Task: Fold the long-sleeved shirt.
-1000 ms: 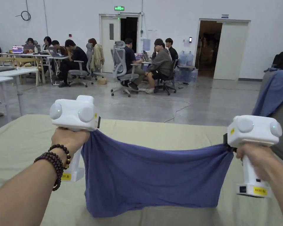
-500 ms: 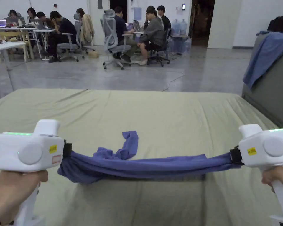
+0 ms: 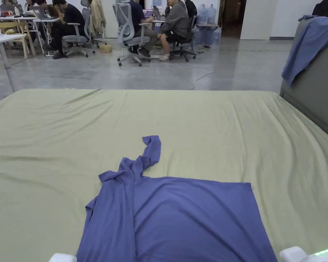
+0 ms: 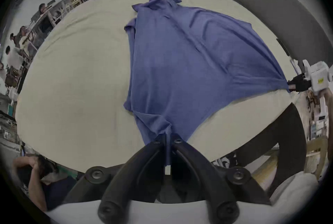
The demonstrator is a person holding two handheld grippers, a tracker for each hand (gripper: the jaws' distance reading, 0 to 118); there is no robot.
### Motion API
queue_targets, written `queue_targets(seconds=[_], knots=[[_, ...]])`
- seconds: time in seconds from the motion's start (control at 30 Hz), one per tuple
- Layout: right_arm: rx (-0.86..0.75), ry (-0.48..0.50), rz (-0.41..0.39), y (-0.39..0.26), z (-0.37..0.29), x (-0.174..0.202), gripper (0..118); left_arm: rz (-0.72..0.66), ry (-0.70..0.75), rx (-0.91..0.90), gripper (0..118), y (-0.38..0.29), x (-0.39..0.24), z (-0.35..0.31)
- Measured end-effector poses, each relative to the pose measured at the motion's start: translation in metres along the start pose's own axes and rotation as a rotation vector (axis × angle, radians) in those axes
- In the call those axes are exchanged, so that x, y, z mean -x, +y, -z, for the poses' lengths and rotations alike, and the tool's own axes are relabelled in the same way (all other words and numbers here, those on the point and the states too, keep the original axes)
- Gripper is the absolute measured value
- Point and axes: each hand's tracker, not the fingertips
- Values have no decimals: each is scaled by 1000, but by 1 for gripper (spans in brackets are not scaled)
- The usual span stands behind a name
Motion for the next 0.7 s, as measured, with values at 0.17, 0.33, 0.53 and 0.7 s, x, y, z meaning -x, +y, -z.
queue_targets(seconds=[0.17, 0.33, 0.53, 0.7], knots=[[-33, -20, -7, 3, -27, -2, 83, -28, -47, -28, 118, 10, 10, -11], [-251, -83, 58, 10, -77, -7, 88, 7, -5, -159, 87, 25, -3, -64], [-360, -27, 136, 23, -98, 3, 0, 5, 24, -286, 0, 78, -4, -85], [-337, 12, 102, 44, -83, 17, 0, 41, 24, -351, 0, 167, -4, -75]])
